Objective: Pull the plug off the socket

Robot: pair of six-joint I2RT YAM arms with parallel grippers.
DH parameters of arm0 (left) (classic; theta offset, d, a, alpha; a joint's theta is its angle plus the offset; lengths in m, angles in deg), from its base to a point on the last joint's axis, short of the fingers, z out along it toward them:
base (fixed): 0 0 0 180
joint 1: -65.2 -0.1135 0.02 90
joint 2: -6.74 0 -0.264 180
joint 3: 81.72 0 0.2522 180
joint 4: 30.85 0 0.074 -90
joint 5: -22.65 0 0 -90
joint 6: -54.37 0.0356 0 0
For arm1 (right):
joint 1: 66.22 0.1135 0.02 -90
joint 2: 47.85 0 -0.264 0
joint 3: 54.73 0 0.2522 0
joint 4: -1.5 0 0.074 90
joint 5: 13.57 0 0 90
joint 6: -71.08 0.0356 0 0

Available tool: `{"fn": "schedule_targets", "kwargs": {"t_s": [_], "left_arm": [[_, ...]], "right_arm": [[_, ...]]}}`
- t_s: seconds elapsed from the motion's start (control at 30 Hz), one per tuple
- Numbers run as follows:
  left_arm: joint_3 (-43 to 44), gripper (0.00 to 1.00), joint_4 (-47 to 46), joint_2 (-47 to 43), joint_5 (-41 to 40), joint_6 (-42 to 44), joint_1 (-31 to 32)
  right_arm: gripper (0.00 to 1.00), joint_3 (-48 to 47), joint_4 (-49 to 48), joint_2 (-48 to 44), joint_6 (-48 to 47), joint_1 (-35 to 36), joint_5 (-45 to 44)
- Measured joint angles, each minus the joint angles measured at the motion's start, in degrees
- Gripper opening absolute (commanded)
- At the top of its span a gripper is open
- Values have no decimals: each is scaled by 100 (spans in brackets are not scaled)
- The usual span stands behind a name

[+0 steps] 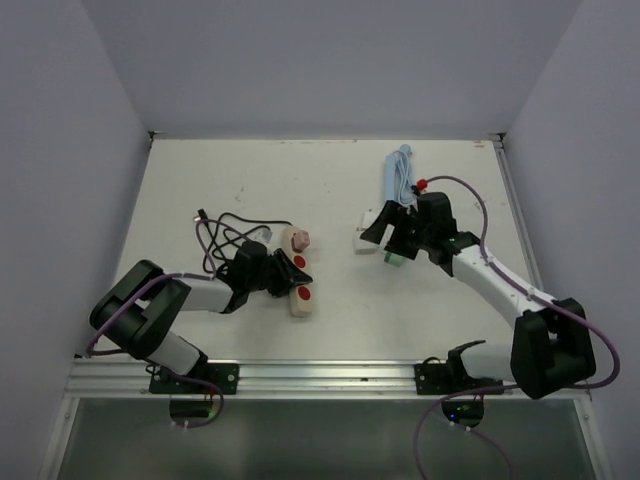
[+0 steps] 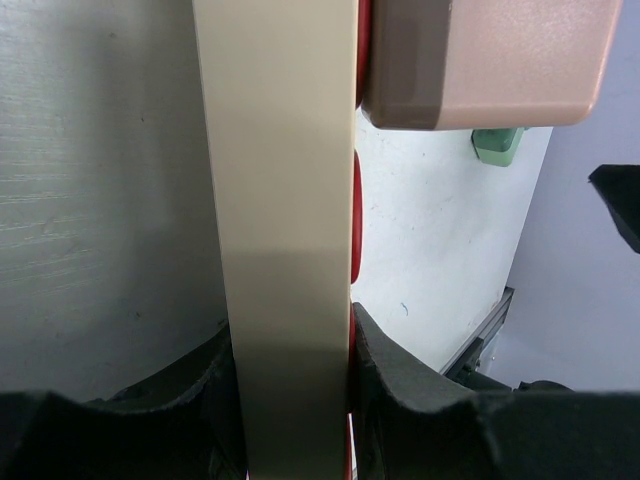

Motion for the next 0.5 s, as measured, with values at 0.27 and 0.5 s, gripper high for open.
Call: {"fn": "schedule_targets", "kwargs": {"t_s": [0.27, 0.5], "left_arm": [[90, 0, 17, 90, 79, 87, 55], [155, 0, 15, 166, 162, 138, 118]], "right_arm": [[83, -1121, -310, 1366, 378, 1222, -98], [80, -1954, -470, 2470, 595, 1779, -142]]}}
